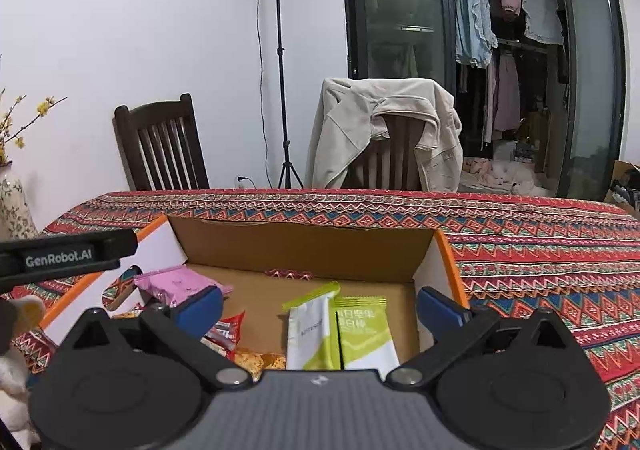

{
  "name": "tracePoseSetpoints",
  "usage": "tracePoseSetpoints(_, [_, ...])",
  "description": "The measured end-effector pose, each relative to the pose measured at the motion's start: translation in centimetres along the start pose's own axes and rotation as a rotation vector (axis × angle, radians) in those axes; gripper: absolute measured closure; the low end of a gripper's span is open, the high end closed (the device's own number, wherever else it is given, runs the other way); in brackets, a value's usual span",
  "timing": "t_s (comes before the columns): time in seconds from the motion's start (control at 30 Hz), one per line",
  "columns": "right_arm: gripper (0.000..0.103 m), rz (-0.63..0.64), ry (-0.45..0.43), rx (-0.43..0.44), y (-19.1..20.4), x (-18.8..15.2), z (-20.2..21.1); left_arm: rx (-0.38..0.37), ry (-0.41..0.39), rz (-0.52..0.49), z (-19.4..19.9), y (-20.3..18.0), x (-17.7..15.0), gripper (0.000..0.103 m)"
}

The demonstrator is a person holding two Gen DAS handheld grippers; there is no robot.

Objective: Organize snacks
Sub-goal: 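Carry both packets over the box and open both tools to drop them, then withdraw both tools from the box back toward the snack pile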

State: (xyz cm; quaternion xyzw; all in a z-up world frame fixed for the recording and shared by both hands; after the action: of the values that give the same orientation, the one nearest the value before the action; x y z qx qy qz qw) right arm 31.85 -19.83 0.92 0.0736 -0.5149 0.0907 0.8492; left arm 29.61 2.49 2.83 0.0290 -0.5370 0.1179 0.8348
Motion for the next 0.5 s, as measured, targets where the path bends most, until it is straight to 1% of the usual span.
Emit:
tracePoseSetpoints(0.17, [0.000,0.010,0.000,-0.015,-0.3,-0.8,2.1,0.002,0.008,0.006,0.7,0.3,0.2,0.000])
tracePoseSetpoints(0.33, [0.000,0.011,0.007,-0.006,-0.3,-2.2,4.6,-0.045,0.037,0.056,2.2,1.2,0.6,0.000])
tracePoseSetpoints(0.43, [0.000,0.015,0.004,0.004,-0.4,-3.0,6.0,-0.063,0.042,0.030,3.8,1.1,0.1,0.000])
tracePoseSetpoints(0.5, [0.000,0.013,0.001,0.013,-0.3,-3.3,6.7,-0.065,0.032,0.009,5.0,1.0,-0.4,0.000])
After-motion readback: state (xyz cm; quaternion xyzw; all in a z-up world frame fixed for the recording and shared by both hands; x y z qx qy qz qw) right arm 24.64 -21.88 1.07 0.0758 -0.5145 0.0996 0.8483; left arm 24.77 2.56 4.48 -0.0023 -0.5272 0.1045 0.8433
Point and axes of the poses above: each gripper's, at about its wrist camera, not at the fingertips, and z roughly against the way its jaws point, y to its left, x to its top, the point moved 3 cm from there along -z, roughly the way its jaws point, and after that the axes turned 3 degrees about -x, right-handed, at the moved point
